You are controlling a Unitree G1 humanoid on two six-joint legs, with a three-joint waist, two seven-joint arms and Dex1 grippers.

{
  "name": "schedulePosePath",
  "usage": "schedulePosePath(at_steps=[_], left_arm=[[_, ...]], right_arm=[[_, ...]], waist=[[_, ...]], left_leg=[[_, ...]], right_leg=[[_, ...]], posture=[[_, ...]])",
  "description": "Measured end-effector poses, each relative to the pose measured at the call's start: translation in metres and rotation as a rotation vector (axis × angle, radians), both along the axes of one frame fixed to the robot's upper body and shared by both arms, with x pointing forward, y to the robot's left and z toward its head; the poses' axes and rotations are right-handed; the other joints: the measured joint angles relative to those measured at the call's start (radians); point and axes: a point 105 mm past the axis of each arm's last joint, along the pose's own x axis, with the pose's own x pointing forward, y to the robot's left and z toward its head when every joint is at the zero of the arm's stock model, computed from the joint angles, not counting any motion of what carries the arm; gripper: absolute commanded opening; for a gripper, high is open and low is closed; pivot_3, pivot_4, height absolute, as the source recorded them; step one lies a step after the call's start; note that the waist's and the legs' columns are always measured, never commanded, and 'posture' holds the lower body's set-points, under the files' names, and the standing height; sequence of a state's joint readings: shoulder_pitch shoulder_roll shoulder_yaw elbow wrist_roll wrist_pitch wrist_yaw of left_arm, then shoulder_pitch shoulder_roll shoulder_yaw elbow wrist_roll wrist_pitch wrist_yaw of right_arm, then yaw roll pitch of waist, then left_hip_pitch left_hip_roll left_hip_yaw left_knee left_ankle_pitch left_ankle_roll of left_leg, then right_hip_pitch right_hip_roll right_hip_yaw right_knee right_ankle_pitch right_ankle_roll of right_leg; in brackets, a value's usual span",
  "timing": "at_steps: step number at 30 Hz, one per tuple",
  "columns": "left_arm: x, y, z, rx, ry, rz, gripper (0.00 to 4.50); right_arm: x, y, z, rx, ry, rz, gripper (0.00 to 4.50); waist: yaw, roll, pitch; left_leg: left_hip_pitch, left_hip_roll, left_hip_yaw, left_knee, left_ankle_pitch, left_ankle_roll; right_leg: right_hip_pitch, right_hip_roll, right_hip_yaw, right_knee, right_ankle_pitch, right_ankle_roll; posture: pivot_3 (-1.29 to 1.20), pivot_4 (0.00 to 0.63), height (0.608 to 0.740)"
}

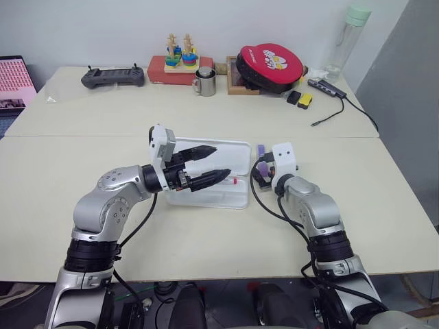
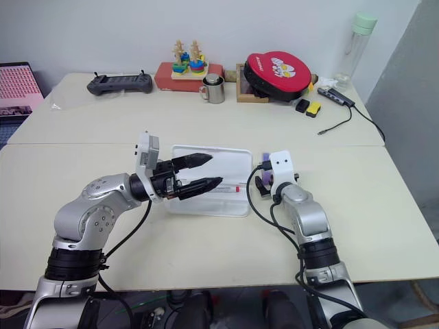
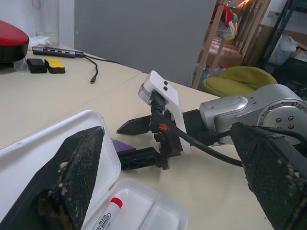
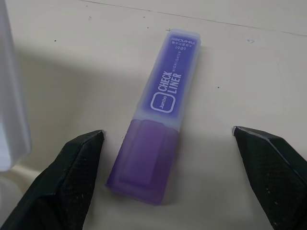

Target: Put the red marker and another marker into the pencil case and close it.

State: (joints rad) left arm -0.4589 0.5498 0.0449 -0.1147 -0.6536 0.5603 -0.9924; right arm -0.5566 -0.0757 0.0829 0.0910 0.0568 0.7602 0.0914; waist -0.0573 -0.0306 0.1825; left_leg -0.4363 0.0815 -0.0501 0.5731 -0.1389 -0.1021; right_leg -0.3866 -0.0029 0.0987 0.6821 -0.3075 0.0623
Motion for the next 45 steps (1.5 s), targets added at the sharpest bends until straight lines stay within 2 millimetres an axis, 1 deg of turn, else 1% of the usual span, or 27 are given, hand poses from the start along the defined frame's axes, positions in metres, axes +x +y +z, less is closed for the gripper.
schedulePosePath(at_steps=[1, 3, 11, 14, 17, 19, 21, 22, 24, 25, 26, 27, 28, 29, 30, 32, 34, 35, 36, 37, 38, 40, 43, 45], left_arm=[[0.0, 0.0, -0.001, -0.001, 0.001, 0.0, 4.5], [-0.001, 0.001, -0.002, -0.001, 0.008, 0.002, 4.5], [0.001, 0.001, -0.003, 0.001, 0.006, 0.009, 4.5], [0.002, 0.0, 0.0, -0.002, -0.013, 0.009, 4.5], [0.004, 0.0, 0.003, -0.012, -0.022, 0.02, 4.5], [0.004, -0.001, 0.003, -0.015, -0.022, 0.027, 4.5], [0.005, 0.005, 0.004, -0.018, -0.025, 0.059, 4.5], [0.006, 0.01, 0.005, -0.019, -0.025, 0.082, 4.5], [0.006, 0.024, 0.003, -0.015, -0.015, 0.14, 4.5], [0.005, 0.031, 0.0, -0.003, -0.007, 0.168, 4.5], [0.002, 0.045, -0.009, 0.029, 0.014, 0.216, 4.5], [-0.001, 0.06, -0.017, 0.06, 0.039, 0.269, 4.5], [-0.003, 0.07, -0.022, 0.078, 0.055, 0.304, 4.5], [-0.006, 0.083, -0.026, 0.09, 0.07, 0.35, 4.5], [-0.01, 0.096, -0.029, 0.099, 0.081, 0.394, 4.5], [-0.016, 0.114, -0.033, 0.108, 0.1, 0.456, 4.5], [-0.019, 0.126, -0.034, 0.086, 0.11, 0.5, 4.5], [-0.022, 0.133, -0.036, 0.068, 0.119, 0.523, 4.5], [-0.025, 0.136, -0.037, 0.061, 0.127, 0.533, 4.5], [-0.028, 0.14, -0.041, 0.059, 0.142, 0.545, 4.5], [-0.03, 0.141, -0.045, 0.059, 0.153, 0.549, 4.5], [-0.036, 0.142, -0.05, 0.06, 0.171, 0.558, 4.5], [-0.045, 0.139, -0.051, 0.046, 0.171, 0.547, 4.5], [-0.048, 0.137, -0.049, 0.043, 0.169, 0.547, 4.5]], right_arm=[[0.0, 0.0, 0.0, 0.001, -0.004, -0.003, 3.57], [0.001, -0.002, 0.001, 0.0, -0.008, -0.016, 3.02], [0.004, -0.017, 0.002, -0.016, -0.015, -0.064, 1.15], [0.005, -0.023, 0.002, -0.01, -0.021, -0.088, 1.11], [0.009, -0.039, 0.006, 0.022, -0.045, -0.153, 1.1], [0.012, -0.048, 0.015, 0.054, -0.091, -0.181, 1.1], [0.015, -0.051, 0.031, 0.079, -0.165, -0.157, 1.1], [0.016, -0.051, 0.043, 0.083, -0.211, -0.127, 1.1], [0.015, -0.048, 0.072, 0.093, -0.324, -0.04, 1.1], [0.013, -0.038, 0.087, 0.112, -0.369, 0.035, 1.1], [0.005, -0.02, 0.104, 0.116, -0.418, 0.168, 1.1], [-0.004, 0.0, 0.116, 0.113, -0.453, 0.298, 1.1], [-0.011, 0.011, 0.121, 0.112, -0.466, 0.379, 1.1], [-0.02, 0.028, 0.122, 0.11, -0.459, 0.484, 1.1], [-0.029, 0.044, 0.118, 0.102, -0.423, 0.586, 1.1], [-0.044, 0.067, 0.1, 0.045, -0.335, 0.754, 1.1], [-0.057, 0.081, 0.082, -0.003, -0.252, 0.875, 1.1], [-0.067, 0.091, 0.071, -0.038, -0.202, 0.963, 1.1], [-0.074, 0.097, 0.062, -0.053, -0.168, 1.011, 1.1], [-0.082, 0.105, 0.049, -0.084, -0.118, 1.075, 1.1], [-0.086, 0.109, 0.04, -0.107, -0.085, 1.107, 1.1], [-0.086, 0.115, 0.026, -0.155, -0.045, 1.14, 1.1], [-0.08, 0.12, 0.011, -0.197, 0.001, 1.143, 1.1], [-0.079, 0.122, 0.008, -0.204, 0.006, 1.153, 1.1]], waist=[[0.0, 0.0, 0.0], [0.003, 0.0, 0.0], [0.007, 0.0, 0.0], [0.008, 0.0, 0.0], [0.008, 0.0, 0.0], [0.005, 0.0, 0.0], [0.002, 0.001, 0.0], [-0.002, 0.001, 0.001], [-0.011, 0.002, 0.001], [-0.016, 0.002, 0.001], [-0.025, 0.002, 0.001], [-0.033, 0.002, 0.001], [-0.035, 0.002, 0.001], [-0.033, 0.002, 0.001], [-0.03, 0.002, 0.001], [-0.024, 0.002, 0.001], [-0.008, 0.002, 0.001], [-0.006, 0.002, 0.001], [-0.004, 0.002, 0.001], [0.0, 0.002, 0.001], [0.003, 0.002, 0.001], [0.003, 0.001, 0.001], [0.001, 0.0, 0.001], [0.004, 0.001, 0.001]], left_leg=[[0.0, 0.0, 0.0, 0.0, 0.0, 0.0], [0.0, 0.0, 0.0, 0.001, 0.0, 0.0], [0.0, 0.0, 0.0, 0.001, 0.0, 0.0], [0.0, 0.0, 0.0, 0.001, 0.0, 0.0], [0.0, 0.0, 0.0, 0.001, 0.0, 0.0], [0.0, 0.0, 0.0, 0.0, 0.0, 0.0], [0.0, 0.0, 0.0, 0.0, 0.0, 0.0], [0.0, 0.0, 0.001, 0.0, 0.0, 0.0], [0.0, 0.0, 0.001, 0.0, 0.0, 0.0], [0.0, 0.0, 0.001, -0.001, 0.0, 0.0], [0.001, 0.001, 0.001, -0.002, 0.0, 0.0], [0.001, 0.001, 0.001, -0.002, 0.0, 0.0], [0.001, 0.001, 0.0, -0.002, 0.0, 0.0], [0.001, 0.002, -0.001, -0.003, 0.0, 0.0], [0.001, 0.002, -0.001, -0.003, 0.0, 0.0], [0.001, 0.001, 0.0, -0.002, 0.0, 0.0], [0.0, 0.0, 0.0, -0.002, 0.0, 0.0], [0.0, 0.001, 0.001, -0.001, 0.0, 0.0], [0.0, 0.001, 0.001, -0.001, 0.0, 0.0], [0.0, 0.001, 0.001, -0.001, 0.0, 0.0], [0.0, 0.001, 0.0, -0.001, 0.0, 0.0], [0.0, 0.001, 0.001, 0.0, 0.0, 0.0], [0.0, 0.001, 0.001, 0.001, 0.0, 0.0], [0.0, 0.001, 0.001, 0.001, 0.0, 0.0]], right_leg=[[0.0, 0.0, 0.0, 0.0, 0.0, 0.0], [0.0, 0.0, 0.0, 0.0, 0.0, 0.001], [0.0, 0.0, 0.0, 0.0, 0.0, 0.001], [0.0, 0.0, 0.0, -0.001, 0.0, 0.001], [0.0, 0.0, 0.0, -0.001, 0.0, 0.001], [0.0, 0.0, 0.0, -0.001, 0.0, 0.001], [0.0, 0.0, 0.0, -0.001, 0.0, 0.001], [-0.001, 0.0, 0.001, -0.001, 0.0, 0.001], [-0.001, 0.0, 0.001, 0.0, 0.0, 0.0], [-0.001, 0.0, 0.001, 0.0, 0.0, 0.0], [-0.001, 0.0, 0.001, 0.0, 0.0, -0.001], [-0.001, 0.001, 0.001, 0.0, -0.001, -0.001], [-0.001, 0.001, 0.001, 0.0, -0.001, -0.002], [-0.001, 0.002, 0.0, 0.0, -0.001, -0.003], [-0.001, 0.001, -0.001, 0.0, -0.002, -0.003], [-0.001, 0.0, -0.001, 0.0, -0.002, -0.003], [-0.001, -0.001, -0.002, -0.001, -0.002, -0.003], [-0.001, -0.001, -0.001, -0.002, -0.002, -0.002], [-0.001, -0.001, -0.001, -0.001, -0.002, -0.002], [-0.001, -0.001, -0.001, -0.001, -0.002, -0.002], [-0.002, -0.001, -0.001, -0.001, -0.002, -0.002], [-0.002, -0.001, -0.001, -0.001, -0.003, -0.003], [-0.002, -0.001, 0.0, -0.001, -0.003, -0.004], [-0.002, -0.001, -0.001, 0.0, -0.003, -0.003]], posture=[[0.0, 0.15, 0.74], [0.0, 0.15, 0.74], [0.0, 0.15, 0.74], [0.0, 0.15, 0.74], [0.0, 0.15, 0.74], [0.0, 0.15, 0.74], [0.0, 0.15, 0.74], [0.0, 0.15, 0.74], [0.0, 0.15, 0.74], [0.0, 0.15, 0.74], [0.0, 0.15, 0.74], [0.0, 0.15, 0.74], [0.0, 0.15, 0.74], [0.0, 0.15, 0.74], [0.0, 0.15, 0.74], [0.0, 0.15, 0.74], [0.0, 0.15, 0.74], [0.0, 0.15, 0.74], [0.0, 0.15, 0.74], [0.0, 0.15, 0.74], [0.0, 0.15, 0.74], [0.0, 0.15, 0.74], [0.0, 0.15, 0.74], [0.0, 0.15, 0.74]])
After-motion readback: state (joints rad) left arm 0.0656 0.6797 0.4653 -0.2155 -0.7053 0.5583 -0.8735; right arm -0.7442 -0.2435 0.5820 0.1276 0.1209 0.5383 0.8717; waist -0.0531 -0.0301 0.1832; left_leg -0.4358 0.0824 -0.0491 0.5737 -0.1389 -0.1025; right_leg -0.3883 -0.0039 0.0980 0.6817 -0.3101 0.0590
